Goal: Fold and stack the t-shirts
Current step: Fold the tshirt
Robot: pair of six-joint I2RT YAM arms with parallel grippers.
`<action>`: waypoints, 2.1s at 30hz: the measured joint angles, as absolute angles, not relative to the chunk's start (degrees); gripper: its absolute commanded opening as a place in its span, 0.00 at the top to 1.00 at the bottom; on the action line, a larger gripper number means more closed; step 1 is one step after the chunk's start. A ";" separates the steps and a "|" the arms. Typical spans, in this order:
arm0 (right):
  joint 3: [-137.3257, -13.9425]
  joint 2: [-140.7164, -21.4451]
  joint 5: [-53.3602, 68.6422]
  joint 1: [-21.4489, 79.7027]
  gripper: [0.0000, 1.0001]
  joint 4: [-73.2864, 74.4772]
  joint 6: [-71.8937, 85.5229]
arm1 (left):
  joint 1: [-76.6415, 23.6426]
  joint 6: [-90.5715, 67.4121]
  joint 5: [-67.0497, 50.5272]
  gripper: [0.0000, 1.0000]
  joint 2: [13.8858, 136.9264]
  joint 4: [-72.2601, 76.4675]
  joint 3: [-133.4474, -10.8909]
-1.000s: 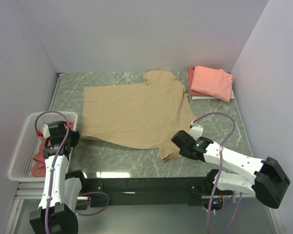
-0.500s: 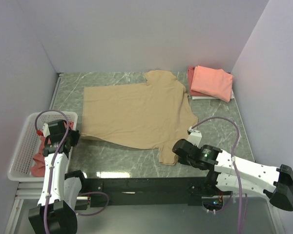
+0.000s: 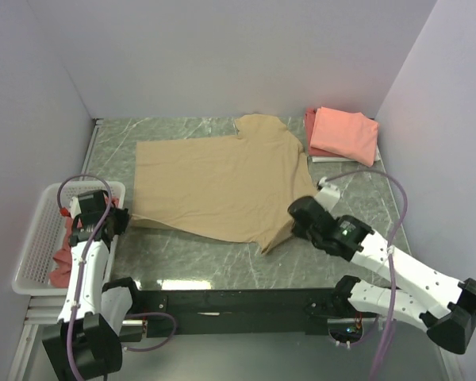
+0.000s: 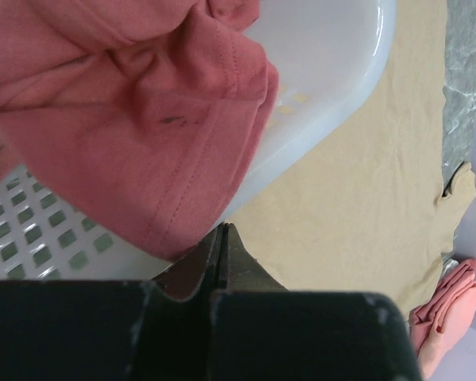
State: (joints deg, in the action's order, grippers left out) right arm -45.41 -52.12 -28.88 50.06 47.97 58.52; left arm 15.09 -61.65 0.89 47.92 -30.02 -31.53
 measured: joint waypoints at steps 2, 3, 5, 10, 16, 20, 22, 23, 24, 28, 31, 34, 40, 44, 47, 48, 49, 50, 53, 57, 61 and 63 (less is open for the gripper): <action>-48.36 -54.19 -29.26 45.04 1.00 44.75 54.37 | 14.92 -61.69 0.84 0.99 50.37 -29.50 -32.67; -49.54 -55.53 -29.26 43.11 1.00 43.38 52.47 | 14.79 -61.76 0.82 0.99 51.48 -29.12 -33.26; -51.31 -58.24 -28.99 39.86 1.00 40.27 49.08 | 14.46 -61.89 0.80 0.99 54.19 -28.42 -34.59; -53.84 -65.28 -27.42 33.93 1.00 31.81 41.95 | 13.28 -62.74 1.37 0.99 60.66 -27.49 -38.41; -56.01 -70.76 -23.18 25.21 1.00 23.90 36.84 | 11.75 -64.20 2.92 0.99 67.70 -27.09 -43.29; -58.00 -73.73 -19.84 20.88 1.00 18.85 34.54 | 11.11 -65.32 3.53 0.99 71.57 -26.68 -45.93; -59.44 -75.66 -18.11 19.38 1.00 16.95 33.76 | 10.90 -65.78 3.88 0.99 73.17 -26.59 -47.05; -60.29 -76.66 -17.52 18.98 1.00 16.21 33.47 | 10.83 -65.91 3.95 0.99 73.97 -26.46 -47.68; -61.30 -78.04 -16.80 18.59 1.00 15.55 33.15 | 10.76 -66.22 4.08 1.00 74.76 -26.35 -48.29; -64.84 -83.72 -13.98 17.80 1.00 12.47 31.70 | 10.61 -67.00 4.32 0.99 76.97 -25.85 -49.98; -65.06 -86.37 -12.21 17.74 1.00 10.72 30.70 | 10.55 -67.24 4.49 0.99 77.43 -25.43 -50.13; -65.82 -88.58 -11.42 17.74 1.00 10.13 29.78 | 10.44 -67.37 4.56 0.99 78.39 -24.95 -50.65; -66.30 -89.43 -11.27 17.65 1.00 8.93 28.21 | 10.17 -68.27 4.64 0.99 80.18 -23.92 -51.42; -66.24 -89.38 -11.14 17.08 1.00 6.98 27.94 | 10.02 -68.88 5.08 0.99 80.31 -23.97 -51.51; -65.58 -89.10 -10.96 16.58 1.00 5.06 27.97 | 9.96 -69.67 5.48 0.99 80.31 -23.99 -51.51; -65.34 -88.92 -10.94 16.47 1.00 4.82 27.97 | 9.96 -69.78 5.50 0.99 80.31 -23.99 -51.51; -65.12 -88.77 -10.87 16.34 1.00 4.56 27.99 | 9.96 -69.97 5.56 0.99 80.29 -23.99 -51.51; -65.10 -88.73 -10.81 16.23 1.00 4.38 27.99 | 9.93 -70.19 5.67 0.99 80.29 -24.03 -51.51; -65.10 -88.73 -10.55 15.97 1.00 3.55 27.99 | 9.91 -70.85 5.93 0.99 80.14 -24.12 -51.51; -65.12 -88.73 -9.91 15.77 1.00 3.42 27.99 | 9.98 -71.64 7.16 0.99 78.91 -24.47 -51.22; -65.21 -88.75 -9.43 15.75 1.00 3.42 27.99 | 10.11 -71.81 7.33 0.99 78.59 -24.56 -51.09; -65.25 -88.77 -9.30 15.70 1.00 3.40 27.99 | 10.11 -71.85 7.33 0.99 78.61 -24.56 -51.11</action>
State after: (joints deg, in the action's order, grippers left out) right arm -65.25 -88.77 -9.30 15.70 3.40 27.99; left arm 10.11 -71.85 7.33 78.61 -24.56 -51.11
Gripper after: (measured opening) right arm 0.006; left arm 0.012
